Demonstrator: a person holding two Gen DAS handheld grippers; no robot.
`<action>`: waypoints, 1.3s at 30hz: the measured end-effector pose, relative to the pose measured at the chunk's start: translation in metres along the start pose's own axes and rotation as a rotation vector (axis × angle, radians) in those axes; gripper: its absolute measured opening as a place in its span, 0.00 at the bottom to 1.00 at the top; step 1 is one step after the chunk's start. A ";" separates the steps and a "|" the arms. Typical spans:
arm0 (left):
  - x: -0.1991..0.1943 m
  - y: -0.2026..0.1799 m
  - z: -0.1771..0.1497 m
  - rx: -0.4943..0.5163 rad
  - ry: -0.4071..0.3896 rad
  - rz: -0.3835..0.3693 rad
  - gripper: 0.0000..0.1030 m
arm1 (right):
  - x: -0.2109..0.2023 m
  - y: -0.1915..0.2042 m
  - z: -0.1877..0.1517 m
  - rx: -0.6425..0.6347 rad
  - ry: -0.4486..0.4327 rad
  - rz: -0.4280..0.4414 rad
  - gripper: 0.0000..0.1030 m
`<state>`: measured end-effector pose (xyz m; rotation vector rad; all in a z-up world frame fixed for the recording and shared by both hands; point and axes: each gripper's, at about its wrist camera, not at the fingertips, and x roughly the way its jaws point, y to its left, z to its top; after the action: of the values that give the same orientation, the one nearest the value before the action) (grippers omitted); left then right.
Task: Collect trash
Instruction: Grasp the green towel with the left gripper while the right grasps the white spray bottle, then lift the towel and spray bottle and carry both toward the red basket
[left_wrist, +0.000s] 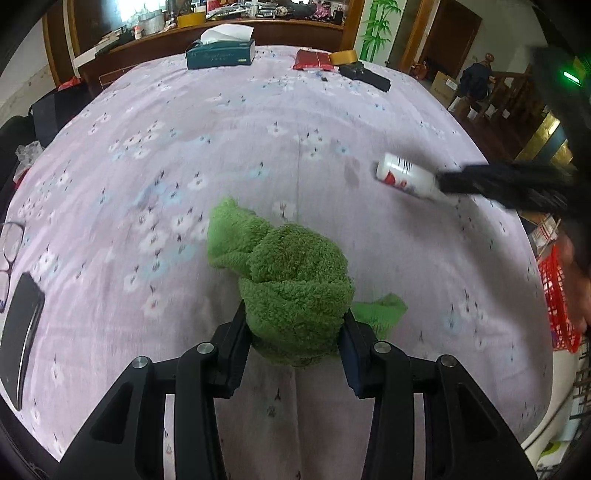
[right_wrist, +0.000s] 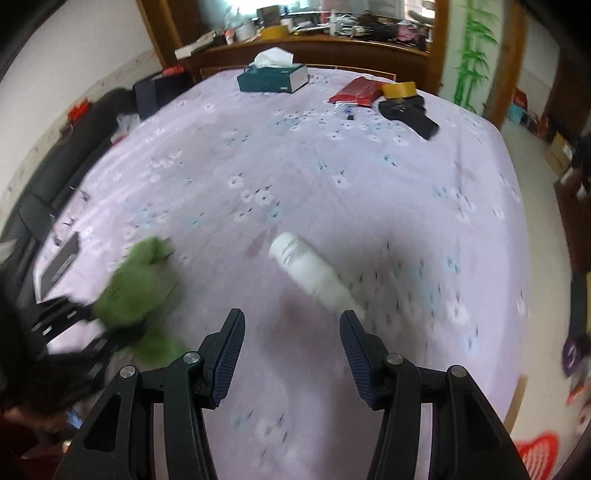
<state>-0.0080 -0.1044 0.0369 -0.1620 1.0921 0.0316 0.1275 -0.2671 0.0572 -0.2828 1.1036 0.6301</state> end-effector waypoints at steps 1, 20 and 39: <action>0.000 0.000 -0.002 0.004 0.000 0.002 0.40 | 0.009 -0.001 0.006 -0.016 0.009 -0.004 0.56; 0.011 0.004 0.014 0.009 -0.035 0.031 0.41 | 0.042 -0.001 -0.006 0.150 0.077 -0.032 0.37; -0.043 -0.055 -0.012 0.164 -0.156 -0.001 0.40 | -0.053 0.026 -0.111 0.456 -0.062 -0.019 0.37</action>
<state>-0.0332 -0.1584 0.0759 -0.0126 0.9343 -0.0454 0.0144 -0.3206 0.0584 0.1191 1.1506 0.3529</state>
